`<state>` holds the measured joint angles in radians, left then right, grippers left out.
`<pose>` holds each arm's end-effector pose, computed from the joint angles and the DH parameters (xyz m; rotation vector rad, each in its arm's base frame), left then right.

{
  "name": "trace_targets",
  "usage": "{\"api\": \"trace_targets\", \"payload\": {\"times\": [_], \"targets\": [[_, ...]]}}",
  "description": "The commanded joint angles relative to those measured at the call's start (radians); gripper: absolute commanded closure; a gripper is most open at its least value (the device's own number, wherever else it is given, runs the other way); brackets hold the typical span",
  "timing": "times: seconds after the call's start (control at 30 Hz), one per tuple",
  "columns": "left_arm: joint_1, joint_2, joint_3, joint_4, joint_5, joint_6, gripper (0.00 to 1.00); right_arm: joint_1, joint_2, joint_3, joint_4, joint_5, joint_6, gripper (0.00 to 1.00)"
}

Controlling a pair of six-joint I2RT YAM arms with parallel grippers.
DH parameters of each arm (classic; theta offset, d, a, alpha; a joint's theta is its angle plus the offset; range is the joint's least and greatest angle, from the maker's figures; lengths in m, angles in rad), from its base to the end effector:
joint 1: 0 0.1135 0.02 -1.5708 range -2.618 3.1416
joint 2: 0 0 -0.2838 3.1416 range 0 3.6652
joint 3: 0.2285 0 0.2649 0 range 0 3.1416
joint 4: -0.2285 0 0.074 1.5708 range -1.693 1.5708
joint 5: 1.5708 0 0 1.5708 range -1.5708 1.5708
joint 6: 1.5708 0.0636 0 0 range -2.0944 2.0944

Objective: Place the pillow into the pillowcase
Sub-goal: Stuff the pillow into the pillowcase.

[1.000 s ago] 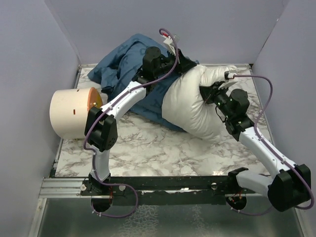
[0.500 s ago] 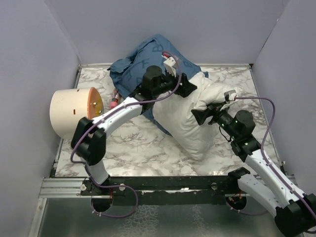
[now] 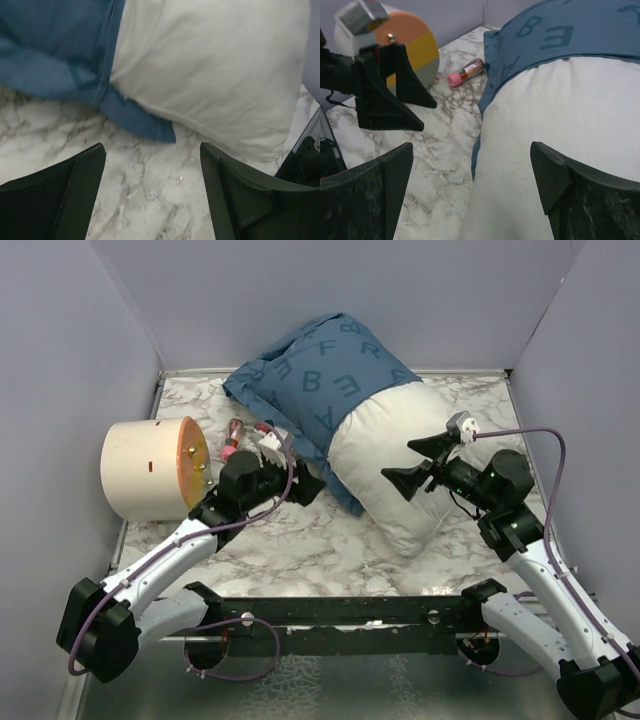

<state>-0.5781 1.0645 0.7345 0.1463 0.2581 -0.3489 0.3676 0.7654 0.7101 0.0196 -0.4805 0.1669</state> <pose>0.2249 -0.1661 0.3101 0.4045 1.7916 -0.8907 0.1822 0.1017 0.3511 -0.5422 1.5704 0.7940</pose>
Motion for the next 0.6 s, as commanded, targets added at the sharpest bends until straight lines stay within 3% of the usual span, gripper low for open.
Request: {"api": "trace_targets", "payload": {"times": [0.0,0.13,0.27,0.47,0.57], "targets": [[0.011,-0.055,-0.171,0.082,-0.076,-0.177,0.23,0.009,0.104,0.095,-0.101,-0.084,-0.060,0.00],[0.035,0.047,-0.223,0.262,-0.035,-0.279,0.11,0.025,0.250,0.188,-0.227,0.040,-0.103,0.00],[0.052,0.220,-0.226,0.476,0.032,-0.383,0.08,0.043,0.307,0.245,-0.255,0.123,-0.148,0.00],[0.081,0.485,-0.194,0.713,0.092,-0.484,0.12,0.133,0.407,0.359,-0.273,0.222,-0.186,0.00],[0.081,0.585,-0.127,0.695,0.093,-0.480,0.21,0.234,0.469,0.413,-0.272,0.327,-0.214,0.00]]}}
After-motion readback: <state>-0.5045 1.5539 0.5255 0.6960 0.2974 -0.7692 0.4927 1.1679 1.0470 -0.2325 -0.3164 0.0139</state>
